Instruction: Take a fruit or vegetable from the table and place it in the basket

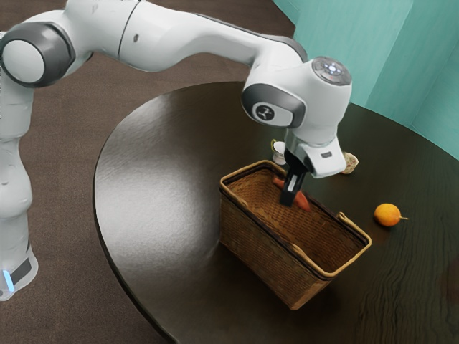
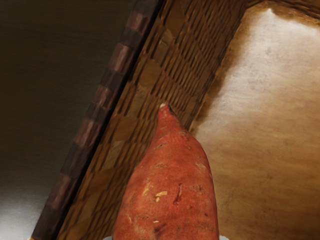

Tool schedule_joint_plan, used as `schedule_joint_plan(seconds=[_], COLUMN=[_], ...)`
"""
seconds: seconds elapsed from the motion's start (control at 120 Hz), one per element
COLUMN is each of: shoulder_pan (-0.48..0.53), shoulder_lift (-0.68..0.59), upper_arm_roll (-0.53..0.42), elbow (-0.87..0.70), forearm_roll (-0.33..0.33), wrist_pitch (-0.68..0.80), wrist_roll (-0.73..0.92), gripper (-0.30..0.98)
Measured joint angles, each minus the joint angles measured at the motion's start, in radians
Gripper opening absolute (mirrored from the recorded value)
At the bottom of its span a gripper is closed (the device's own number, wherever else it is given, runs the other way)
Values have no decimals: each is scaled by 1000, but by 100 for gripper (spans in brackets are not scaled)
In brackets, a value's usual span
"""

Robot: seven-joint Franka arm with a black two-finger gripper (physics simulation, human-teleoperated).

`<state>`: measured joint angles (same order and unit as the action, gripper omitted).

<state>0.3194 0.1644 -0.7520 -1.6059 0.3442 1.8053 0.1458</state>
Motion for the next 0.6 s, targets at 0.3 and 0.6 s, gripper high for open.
schedule_joint_plan(seconds=[0.3, 0.6], shoulder_pan=[3, -283], shoulder_lift=[8, -98], upper_arm_roll=[-2, 487], elbow=[4, -1], forearm_roll=[-13, -54], wrist_pitch=[0, -3], wrist_roll=[-20, -11], gripper=[59, 67])
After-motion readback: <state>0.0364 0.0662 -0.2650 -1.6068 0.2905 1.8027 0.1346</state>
